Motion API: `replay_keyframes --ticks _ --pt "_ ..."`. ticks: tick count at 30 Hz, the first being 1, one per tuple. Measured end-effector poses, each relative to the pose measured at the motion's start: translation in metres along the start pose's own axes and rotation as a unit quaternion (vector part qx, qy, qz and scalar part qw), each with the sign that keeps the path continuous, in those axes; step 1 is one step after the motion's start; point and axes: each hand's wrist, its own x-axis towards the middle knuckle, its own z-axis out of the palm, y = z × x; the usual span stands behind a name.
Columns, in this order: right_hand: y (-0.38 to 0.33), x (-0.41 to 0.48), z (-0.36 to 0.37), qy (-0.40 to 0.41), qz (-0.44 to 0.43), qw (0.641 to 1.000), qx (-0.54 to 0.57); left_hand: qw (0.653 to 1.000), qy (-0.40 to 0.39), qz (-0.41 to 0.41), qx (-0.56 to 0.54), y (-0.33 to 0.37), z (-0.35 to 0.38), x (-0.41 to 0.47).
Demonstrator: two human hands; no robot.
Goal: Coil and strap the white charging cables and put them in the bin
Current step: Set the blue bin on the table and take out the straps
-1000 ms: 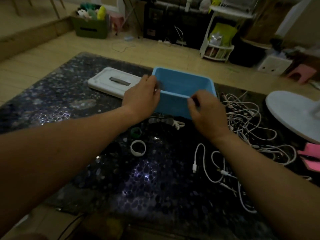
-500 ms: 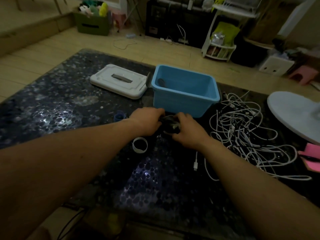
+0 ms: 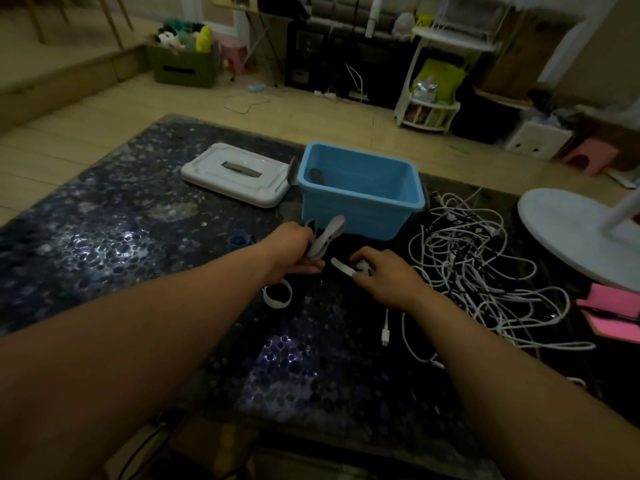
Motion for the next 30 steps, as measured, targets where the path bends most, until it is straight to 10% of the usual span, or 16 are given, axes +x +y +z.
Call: replay_keyframes --ticks 6,12,19,25,30 --pt "-0.004 -0.004 0.005 0.060 -0.008 0.997 -0.051 0.997 0.016 0.014 0.072 -0.009 0.002 -0.008" --pt "-0.004 -0.002 -0.012 0.146 0.046 0.974 0.164 0.949 0.075 0.166 0.259 0.006 -0.007 -0.007" --pt "-0.051 -0.011 -0.037 -0.011 0.115 0.806 0.581 0.947 0.021 0.242 0.210 0.010 0.022 -0.010" --pt "-0.053 -0.010 -0.039 -0.004 0.130 0.815 0.564 0.860 -0.021 0.343 0.376 -0.005 0.028 0.003" --pt "-0.046 0.012 -0.071 0.067 0.082 0.867 0.488 0.857 -0.038 0.388 0.338 -0.014 0.027 -0.006"
